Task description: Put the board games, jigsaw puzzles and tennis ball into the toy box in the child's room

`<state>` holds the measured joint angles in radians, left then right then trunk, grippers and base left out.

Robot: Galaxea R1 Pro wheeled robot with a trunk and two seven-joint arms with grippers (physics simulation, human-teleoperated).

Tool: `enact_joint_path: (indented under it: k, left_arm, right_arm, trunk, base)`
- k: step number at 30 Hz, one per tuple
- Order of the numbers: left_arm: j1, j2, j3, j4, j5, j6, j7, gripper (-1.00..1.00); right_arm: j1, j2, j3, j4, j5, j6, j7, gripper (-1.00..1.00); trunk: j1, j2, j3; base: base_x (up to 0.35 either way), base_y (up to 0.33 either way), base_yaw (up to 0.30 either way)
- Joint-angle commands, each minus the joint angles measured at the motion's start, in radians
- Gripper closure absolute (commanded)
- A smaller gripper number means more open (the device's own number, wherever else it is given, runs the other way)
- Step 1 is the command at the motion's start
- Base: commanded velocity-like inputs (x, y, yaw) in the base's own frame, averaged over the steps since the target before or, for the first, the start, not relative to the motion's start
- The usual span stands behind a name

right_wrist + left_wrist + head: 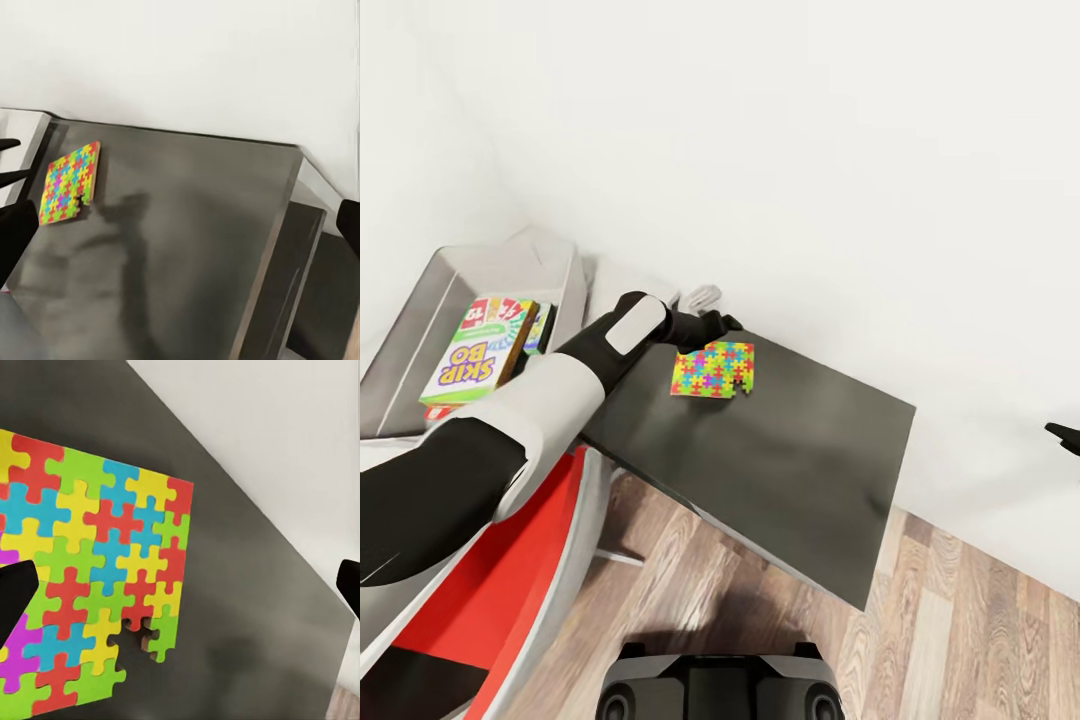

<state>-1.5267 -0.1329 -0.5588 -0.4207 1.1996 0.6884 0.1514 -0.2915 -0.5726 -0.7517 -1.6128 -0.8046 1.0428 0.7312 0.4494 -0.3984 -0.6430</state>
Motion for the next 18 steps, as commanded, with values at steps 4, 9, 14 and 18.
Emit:
enact_joint_path:
  k: [4,9,14,18]
  left_arm:
    - [0.001,0.001,-0.006,-0.001,0.01,0.0,0.009,-1.0]
    - [0.003,0.001,-0.006,-0.001,0.009,-0.002,0.01,-1.0]
    - [0.003,0.004,-0.004,-0.001,0.007,-0.001,0.018,-1.0]
    - [0.0,0.009,-0.004,-0.002,0.003,0.0,0.031,-1.0]
  right_arm:
    - [-0.001,0.0,-0.001,0.0,0.005,0.004,0.007,-1.0]
    - [-0.001,0.0,-0.001,0.0,0.005,0.004,0.007,-1.0]
    - [-0.001,0.001,-0.001,0.0,0.005,0.004,0.008,-1.0]
    - [0.0,0.002,0.0,0.0,0.005,0.004,0.008,-1.0]
  trunk:
    - [0.001,-0.002,-0.001]
    - [0.001,-0.002,-0.001]
    - [0.001,-0.002,-0.001]
    - [0.001,-0.002,-0.001]
  base:
    - [0.0,0.0,-0.033]
    - [0.0,0.0,-0.015]
    - [0.0,0.0,-0.006]
    - [0.0,0.0,-0.002]
